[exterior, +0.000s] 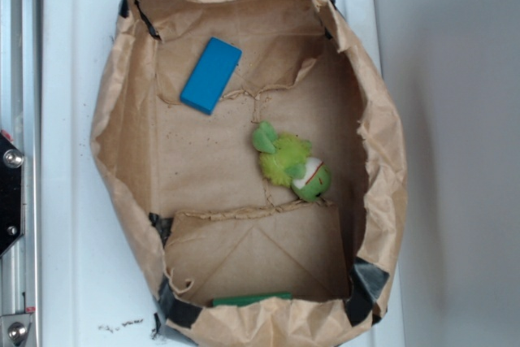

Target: Grab the blue block.

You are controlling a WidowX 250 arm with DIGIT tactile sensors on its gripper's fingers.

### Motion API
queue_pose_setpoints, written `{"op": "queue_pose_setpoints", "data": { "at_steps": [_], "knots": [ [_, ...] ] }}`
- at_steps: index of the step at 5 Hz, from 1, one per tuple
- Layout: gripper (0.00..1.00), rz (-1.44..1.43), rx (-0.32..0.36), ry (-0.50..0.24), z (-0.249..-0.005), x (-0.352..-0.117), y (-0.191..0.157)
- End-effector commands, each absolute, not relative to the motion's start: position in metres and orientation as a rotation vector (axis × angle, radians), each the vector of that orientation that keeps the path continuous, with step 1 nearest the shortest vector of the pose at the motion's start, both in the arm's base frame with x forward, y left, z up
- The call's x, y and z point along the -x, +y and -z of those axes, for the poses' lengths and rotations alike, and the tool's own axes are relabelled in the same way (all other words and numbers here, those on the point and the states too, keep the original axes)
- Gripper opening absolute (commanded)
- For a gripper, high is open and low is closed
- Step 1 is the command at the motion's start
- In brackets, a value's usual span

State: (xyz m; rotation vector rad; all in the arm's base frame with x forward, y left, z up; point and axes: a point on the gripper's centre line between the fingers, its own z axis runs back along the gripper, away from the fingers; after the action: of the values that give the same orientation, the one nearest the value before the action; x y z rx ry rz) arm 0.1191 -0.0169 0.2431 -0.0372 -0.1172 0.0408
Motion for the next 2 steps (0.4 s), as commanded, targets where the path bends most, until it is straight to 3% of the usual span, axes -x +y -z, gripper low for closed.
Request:
{"op": "queue_pose_setpoints", "data": {
  "at_steps": [1,2],
  "knots": [
    [1.0,-0.041,0.037,-0.117,-0.243,-0.119,-0.017],
    [1.0,-0.154,0.044,-0.138,-0.232,-0.16,-0.023]
  ]
}}
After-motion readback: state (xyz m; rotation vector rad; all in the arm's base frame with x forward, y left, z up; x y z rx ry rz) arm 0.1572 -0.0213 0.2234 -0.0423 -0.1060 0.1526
